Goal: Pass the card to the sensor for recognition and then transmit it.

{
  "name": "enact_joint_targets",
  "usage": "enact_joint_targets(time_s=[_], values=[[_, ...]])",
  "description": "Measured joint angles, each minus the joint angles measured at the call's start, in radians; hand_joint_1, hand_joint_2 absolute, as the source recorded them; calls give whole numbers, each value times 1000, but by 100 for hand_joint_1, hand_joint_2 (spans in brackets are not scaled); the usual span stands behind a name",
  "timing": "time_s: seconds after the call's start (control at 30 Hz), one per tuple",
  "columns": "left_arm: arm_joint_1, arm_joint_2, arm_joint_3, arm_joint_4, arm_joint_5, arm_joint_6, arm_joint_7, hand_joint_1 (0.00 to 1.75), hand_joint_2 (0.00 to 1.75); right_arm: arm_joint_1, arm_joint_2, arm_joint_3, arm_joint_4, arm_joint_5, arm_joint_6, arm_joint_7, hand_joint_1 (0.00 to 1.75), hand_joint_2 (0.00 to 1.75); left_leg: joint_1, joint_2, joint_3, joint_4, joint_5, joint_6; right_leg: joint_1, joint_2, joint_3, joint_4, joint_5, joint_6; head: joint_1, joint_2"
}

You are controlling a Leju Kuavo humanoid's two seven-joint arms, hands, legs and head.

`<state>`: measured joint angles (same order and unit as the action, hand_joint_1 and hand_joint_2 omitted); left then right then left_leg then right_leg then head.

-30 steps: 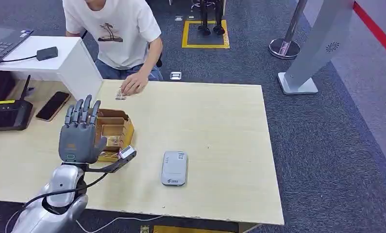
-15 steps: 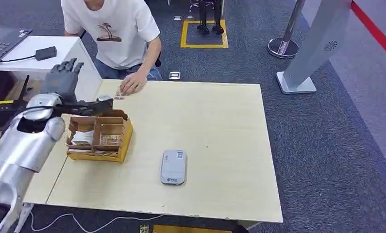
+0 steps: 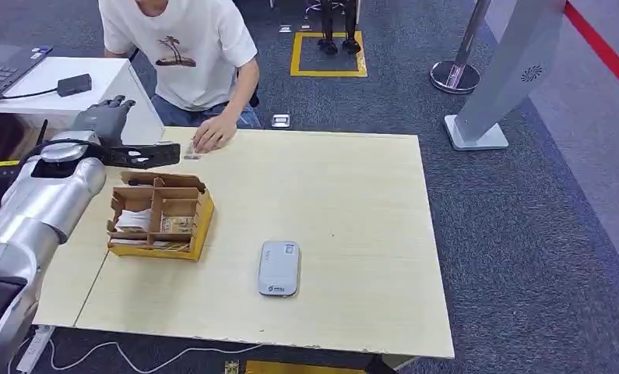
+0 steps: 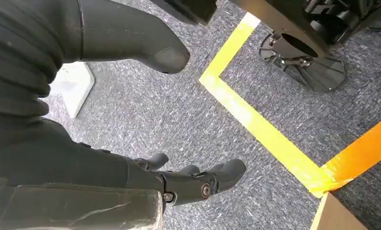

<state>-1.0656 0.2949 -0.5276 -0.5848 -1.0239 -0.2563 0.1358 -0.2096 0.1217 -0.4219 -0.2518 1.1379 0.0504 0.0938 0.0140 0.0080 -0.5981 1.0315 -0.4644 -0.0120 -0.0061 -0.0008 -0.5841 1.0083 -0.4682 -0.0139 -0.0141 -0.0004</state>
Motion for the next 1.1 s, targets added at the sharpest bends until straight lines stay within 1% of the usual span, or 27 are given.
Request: enact_joint_targets(time_s=[0.13,0.23,0.3,0.37,0.43,0.5,0.53,0.63,0.73,0.9,1.03,1.1], values=[[-14,-9,-6,14,11,-31,-3,0,175,0,0,5,0,0,2,0,0,175,0,0,0,0,0,0,0,0,0,0,0,0,0,0],[-33,-15,-13,34,34,-90,-15,0,175,-2,-1,15,0,-2,5,0,0,175,0,0,0,0,0,0,0,0,0,0,0,0,0,0],[-38,-18,-23,37,56,-104,-32,0,175,-3,-1,17,0,-5,5,0,0,175,0,0,0,0,0,0,0,0,0,0,0,0,0,0],[-42,-19,-28,34,106,-144,-57,0,175,-4,-2,18,0,-16,5,0,0,175,0,0,0,0,0,0,0,0,0,0,0,0,0,0],[-43,-10,-50,8,166,-195,-56,0,175,0,-4,18,0,-30,1,-1,0,175,0,0,0,0,0,0,0,0,0,0,0,0,0,0],[-44,2,-77,-34,203,-224,-36,0,175,6,-6,18,0,-38,-3,-3,0,175,0,0,0,0,0,0,0,0,0,0,0,0,0,0],[-44,11,-86,-52,217,-227,-28,0,175,8,-7,18,0,-40,-6,-4,0,175,0,0,0,0,0,0,0,0,0,0,0,0,0,0],[-35,32,-120,-135,274,-209,13,0,175,17,-10,18,0,-67,-12,-4,0,175,0,-1,-1,0,0,0,0,0,0,0,0,0,0,0],[-19,50,-155,-226,294,-196,52,0,175,26,-12,18,0,-75,-21,-8,0,175,0,-2,-1,0,0,0,0,-1,0,0,0,0,0,0],[44,90,-204,-383,270,-118,108,0,175,39,-17,16,0,-100,-35,-16,0,175,0,-1,-1,0,0,0,0,-1,0,0,0,0,0,0],[103,119,-236,-490,246,-92,131,0,175,47,-20,14,0,-111,-44,-23,0,175,0,-1,-1,0,0,0,0,-1,0,0,0,0,-1,0],[120,129,-243,-519,241,-90,138,0,175,49,-21,14,1,-111,-46,-24,0,175,0,-1,-2,0,0,0,0,-1,0,0,0,0,-1,0]])
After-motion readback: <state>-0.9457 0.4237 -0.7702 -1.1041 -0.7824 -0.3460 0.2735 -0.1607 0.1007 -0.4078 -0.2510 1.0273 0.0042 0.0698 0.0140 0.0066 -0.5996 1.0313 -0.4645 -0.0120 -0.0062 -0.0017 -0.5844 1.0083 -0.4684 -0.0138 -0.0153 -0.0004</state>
